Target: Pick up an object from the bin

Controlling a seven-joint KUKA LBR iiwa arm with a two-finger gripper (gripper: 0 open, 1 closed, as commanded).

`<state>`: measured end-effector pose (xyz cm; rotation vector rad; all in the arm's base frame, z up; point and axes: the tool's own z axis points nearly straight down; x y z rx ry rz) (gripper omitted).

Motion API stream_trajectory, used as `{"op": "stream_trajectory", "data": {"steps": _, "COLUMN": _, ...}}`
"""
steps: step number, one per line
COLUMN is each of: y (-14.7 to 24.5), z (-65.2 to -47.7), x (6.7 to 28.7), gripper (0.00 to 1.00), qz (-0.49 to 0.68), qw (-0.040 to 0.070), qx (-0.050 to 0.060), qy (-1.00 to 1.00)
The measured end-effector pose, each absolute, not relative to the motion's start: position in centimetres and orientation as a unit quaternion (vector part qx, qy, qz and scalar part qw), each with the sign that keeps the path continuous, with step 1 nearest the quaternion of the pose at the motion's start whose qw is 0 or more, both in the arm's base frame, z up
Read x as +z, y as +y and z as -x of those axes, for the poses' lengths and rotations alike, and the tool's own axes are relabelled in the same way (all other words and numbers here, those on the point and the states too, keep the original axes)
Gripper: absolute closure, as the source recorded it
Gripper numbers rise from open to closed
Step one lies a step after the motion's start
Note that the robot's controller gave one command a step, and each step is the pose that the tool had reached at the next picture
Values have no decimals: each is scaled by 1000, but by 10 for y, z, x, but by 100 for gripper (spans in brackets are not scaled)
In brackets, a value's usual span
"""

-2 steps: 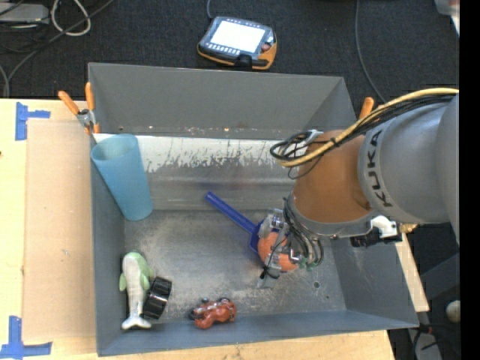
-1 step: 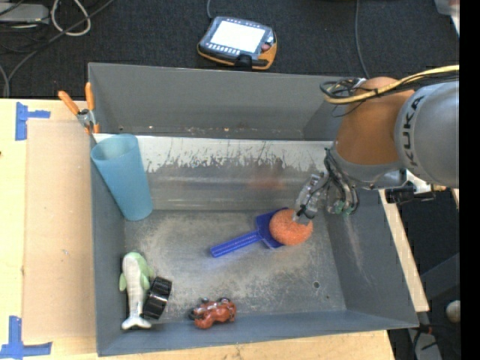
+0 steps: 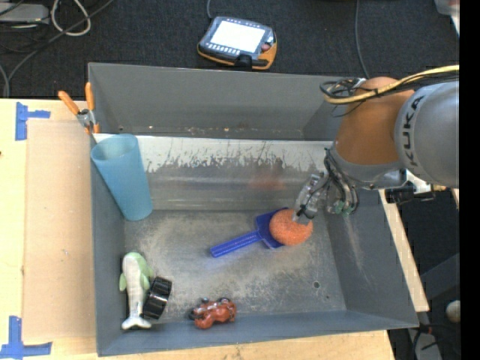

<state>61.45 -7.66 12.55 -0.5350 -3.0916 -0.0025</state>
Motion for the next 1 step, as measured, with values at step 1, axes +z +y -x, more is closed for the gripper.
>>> {"op": "stream_trajectory", "data": {"steps": 1, "y": -73, "z": -615, "x": 124, "gripper": 100, "qz": 155, "qw": 1, "qx": 0, "qy": -988}}
